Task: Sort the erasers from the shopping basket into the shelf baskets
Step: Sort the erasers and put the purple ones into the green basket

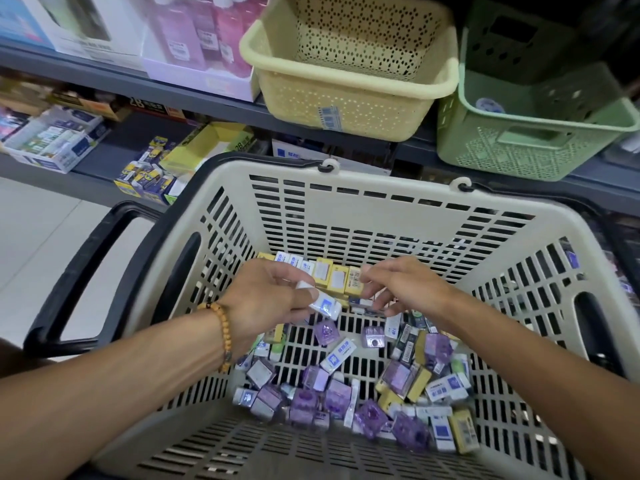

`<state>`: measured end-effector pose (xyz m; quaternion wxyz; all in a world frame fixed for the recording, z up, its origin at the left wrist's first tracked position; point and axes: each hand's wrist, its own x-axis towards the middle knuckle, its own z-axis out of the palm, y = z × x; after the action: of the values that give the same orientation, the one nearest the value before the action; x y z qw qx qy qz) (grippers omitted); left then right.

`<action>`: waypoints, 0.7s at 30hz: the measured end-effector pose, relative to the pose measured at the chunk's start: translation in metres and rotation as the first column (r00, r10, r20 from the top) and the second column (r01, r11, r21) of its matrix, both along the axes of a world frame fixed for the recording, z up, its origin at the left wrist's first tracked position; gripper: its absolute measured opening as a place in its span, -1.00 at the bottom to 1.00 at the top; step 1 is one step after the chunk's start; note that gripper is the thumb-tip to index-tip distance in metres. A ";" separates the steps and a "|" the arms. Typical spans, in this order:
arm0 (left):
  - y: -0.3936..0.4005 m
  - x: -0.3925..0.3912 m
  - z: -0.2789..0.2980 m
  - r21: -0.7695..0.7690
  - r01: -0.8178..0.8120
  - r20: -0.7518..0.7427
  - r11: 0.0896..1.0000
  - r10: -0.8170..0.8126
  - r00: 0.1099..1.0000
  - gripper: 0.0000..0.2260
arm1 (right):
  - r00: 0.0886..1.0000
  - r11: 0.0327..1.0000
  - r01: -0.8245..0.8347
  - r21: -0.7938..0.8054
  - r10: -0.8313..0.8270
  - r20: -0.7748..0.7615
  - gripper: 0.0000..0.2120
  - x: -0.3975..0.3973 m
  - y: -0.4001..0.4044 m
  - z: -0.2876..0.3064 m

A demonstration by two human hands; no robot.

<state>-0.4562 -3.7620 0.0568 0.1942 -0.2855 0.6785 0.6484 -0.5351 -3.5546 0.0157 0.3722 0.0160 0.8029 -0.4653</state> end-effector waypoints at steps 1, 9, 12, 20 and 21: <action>0.002 0.000 0.000 0.007 -0.018 -0.011 1.000 0.018 1.000 -0.88 | 0.998 0.997 -0.030 -0.068 0.034 0.048 -0.70 0.005 0.000 0.009; 0.050 -0.002 -0.005 0.167 0.067 -0.067 0.984 -0.056 0.996 -0.83 | 0.992 0.991 -0.108 -0.085 0.113 0.056 -0.94 0.028 0.022 0.051; 0.075 0.001 -0.020 -0.031 0.396 -0.128 0.918 -0.396 0.909 -0.80 | 0.991 0.997 -0.044 0.069 0.052 -0.121 -0.94 0.022 0.059 0.068; 0.150 -0.001 -0.074 -0.747 0.664 0.062 -0.023 -0.997 0.035 -0.38 | 0.936 0.995 0.095 -0.006 -0.092 -0.341 -0.83 0.018 0.095 0.090; 0.154 0.000 -0.080 -0.788 0.611 0.106 -0.077 -0.994 0.011 -0.34 | 0.932 0.997 0.082 -0.010 -0.080 -0.354 -0.84 0.018 0.094 0.090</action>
<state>-0.4557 -3.6084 -0.0231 0.2535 0.3734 0.8842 0.1203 -0.5169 -3.4603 0.1059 0.2023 -0.0341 0.8566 -0.4735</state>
